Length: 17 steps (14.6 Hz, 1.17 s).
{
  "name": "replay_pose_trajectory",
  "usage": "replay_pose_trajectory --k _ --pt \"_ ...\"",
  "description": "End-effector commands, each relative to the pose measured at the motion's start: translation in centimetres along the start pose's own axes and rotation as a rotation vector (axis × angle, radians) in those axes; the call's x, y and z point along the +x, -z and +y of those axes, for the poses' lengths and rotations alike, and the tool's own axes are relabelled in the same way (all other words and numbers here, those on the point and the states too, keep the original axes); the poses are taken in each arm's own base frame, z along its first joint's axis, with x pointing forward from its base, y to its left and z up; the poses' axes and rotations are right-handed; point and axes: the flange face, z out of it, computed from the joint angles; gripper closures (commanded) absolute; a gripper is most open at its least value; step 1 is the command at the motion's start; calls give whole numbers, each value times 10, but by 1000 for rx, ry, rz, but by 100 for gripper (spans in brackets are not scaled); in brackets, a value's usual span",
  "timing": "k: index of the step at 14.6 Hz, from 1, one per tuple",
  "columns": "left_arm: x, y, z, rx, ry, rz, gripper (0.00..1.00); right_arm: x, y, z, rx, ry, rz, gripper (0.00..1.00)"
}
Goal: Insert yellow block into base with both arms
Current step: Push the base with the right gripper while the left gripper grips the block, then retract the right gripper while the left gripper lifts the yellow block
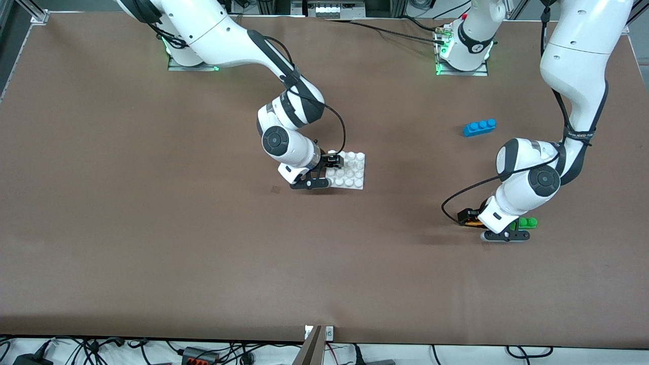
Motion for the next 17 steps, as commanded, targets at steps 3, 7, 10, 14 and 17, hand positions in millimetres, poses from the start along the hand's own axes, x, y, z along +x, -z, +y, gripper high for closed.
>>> replay_pose_trajectory --k 3,7,10,14,17 --pt "5 0 2 15 -17 13 0 25 108 9 21 -22 0 0" --pt "5 0 1 41 -57 16 14 41 224 67 -139 -32 -49 0" --pt "5 0 0 47 -64 15 18 29 298 105 -343 22 -70 0" --pt "5 1 1 48 -66 15 25 7 410 172 -411 56 -104 0" --pt "5 1 1 48 -66 14 29 -29 491 216 -397 29 -112 0"
